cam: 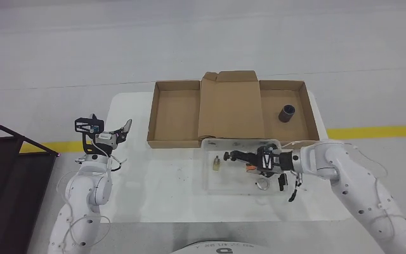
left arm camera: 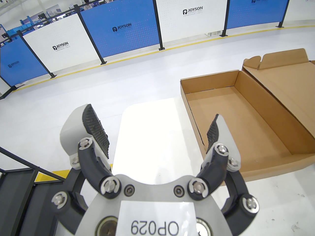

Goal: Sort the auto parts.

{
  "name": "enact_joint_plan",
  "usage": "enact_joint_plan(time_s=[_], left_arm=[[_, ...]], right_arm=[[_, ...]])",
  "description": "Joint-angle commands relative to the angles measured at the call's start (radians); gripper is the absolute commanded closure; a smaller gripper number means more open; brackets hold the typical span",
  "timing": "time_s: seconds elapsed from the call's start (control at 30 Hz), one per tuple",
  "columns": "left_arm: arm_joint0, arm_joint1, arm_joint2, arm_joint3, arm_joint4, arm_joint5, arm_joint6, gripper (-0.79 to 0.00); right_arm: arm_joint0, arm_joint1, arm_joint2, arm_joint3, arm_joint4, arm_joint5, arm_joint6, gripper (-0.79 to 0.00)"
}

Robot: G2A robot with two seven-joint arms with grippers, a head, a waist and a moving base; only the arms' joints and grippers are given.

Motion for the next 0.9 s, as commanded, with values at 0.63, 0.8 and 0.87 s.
enact_joint_plan(time_s=[0.63,0.8,0.87], left_arm=[[0.0,0.0,0.0,0.0,0.0,0.0,0.0,-0.785],[0.0,0.0,0.0,0.0,0.0,0.0,0.0,-0.785],[0.0,0.0,0.0,0.0,0.0,0.0,0.0,-0.785]], right_arm=[[-0.218,0.07,0.256,0.17,0.0,0.0,-0.862,0.0],[-0.218,0.07,0.256,0.17,0.0,0.0,-0.862,0.0],[-0.218,0.07,0.256,0.17,0.0,0.0,-0.862,0.0]])
